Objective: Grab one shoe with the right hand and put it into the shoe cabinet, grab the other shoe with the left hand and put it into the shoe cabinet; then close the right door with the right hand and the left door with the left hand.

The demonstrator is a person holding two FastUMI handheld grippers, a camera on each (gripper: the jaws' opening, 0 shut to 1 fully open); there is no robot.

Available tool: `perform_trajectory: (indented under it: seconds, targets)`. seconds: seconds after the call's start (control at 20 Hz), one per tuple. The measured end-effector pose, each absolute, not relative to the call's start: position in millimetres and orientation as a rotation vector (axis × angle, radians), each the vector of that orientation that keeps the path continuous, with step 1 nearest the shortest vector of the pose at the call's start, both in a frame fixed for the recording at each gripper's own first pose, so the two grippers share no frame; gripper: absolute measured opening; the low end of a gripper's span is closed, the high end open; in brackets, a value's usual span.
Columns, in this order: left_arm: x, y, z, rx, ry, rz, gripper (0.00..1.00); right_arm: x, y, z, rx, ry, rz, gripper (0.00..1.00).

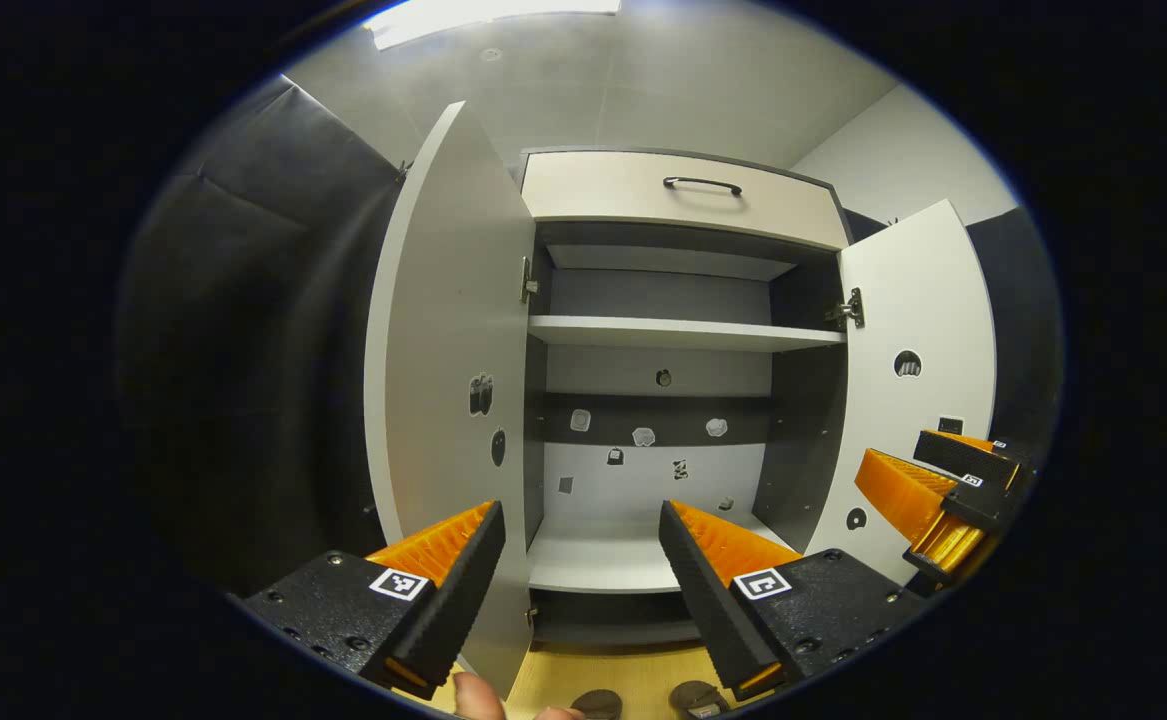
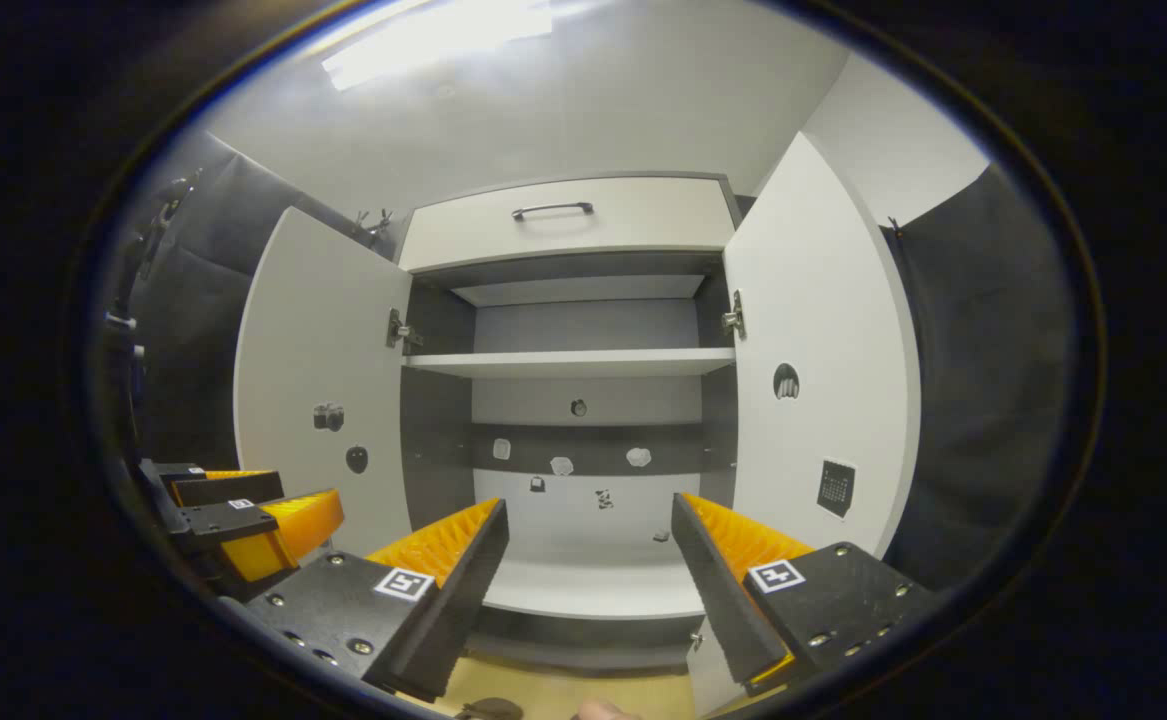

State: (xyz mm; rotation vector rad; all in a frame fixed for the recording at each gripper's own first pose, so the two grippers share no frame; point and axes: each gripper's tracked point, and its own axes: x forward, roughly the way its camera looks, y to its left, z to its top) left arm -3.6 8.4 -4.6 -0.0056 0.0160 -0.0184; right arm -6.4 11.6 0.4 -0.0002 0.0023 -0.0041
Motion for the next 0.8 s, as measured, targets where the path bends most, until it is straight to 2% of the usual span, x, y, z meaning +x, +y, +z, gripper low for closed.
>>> perform_trajectory:
  seconds: [0.2, 0.25, 0.45, 0.55, 0.75, 0.8]
  targets:
    - [-7.9, 14.0, 2.0, -0.004, 0.000, -0.019, 0.95, -9.6, 15.9, 1.9, 0.004, -0.004, -0.007, 0.94]
    - [-9.0, 15.9, 3.5, -0.006, -0.005, -0.017, 0.95, -10.5, 17.1, 0.4, 0.005, -0.001, -0.006, 0.98]
    - [-14.6, 25.8, 7.6, -0.013, -0.015, -0.004, 0.95, -13.7, 20.9, -18.4, -0.027, 0.031, -0.011, 0.98]
    - [-17.8, 32.0, 8.8, -0.012, -0.017, 0.004, 0.97, -15.6, 25.2, -34.4, -0.045, 0.055, -0.009, 0.98]
    - [-23.5, 46.1, 11.2, -0.012, -0.024, 0.028, 0.95, -25.3, 40.0, -85.9, -0.045, 0.142, 0.018, 0.99]
    - [-24.5, 49.0, 12.2, -0.011, -0.026, 0.032, 0.93, -28.8, 43.0, -102.6, -0.047, 0.173, 0.026, 0.94]
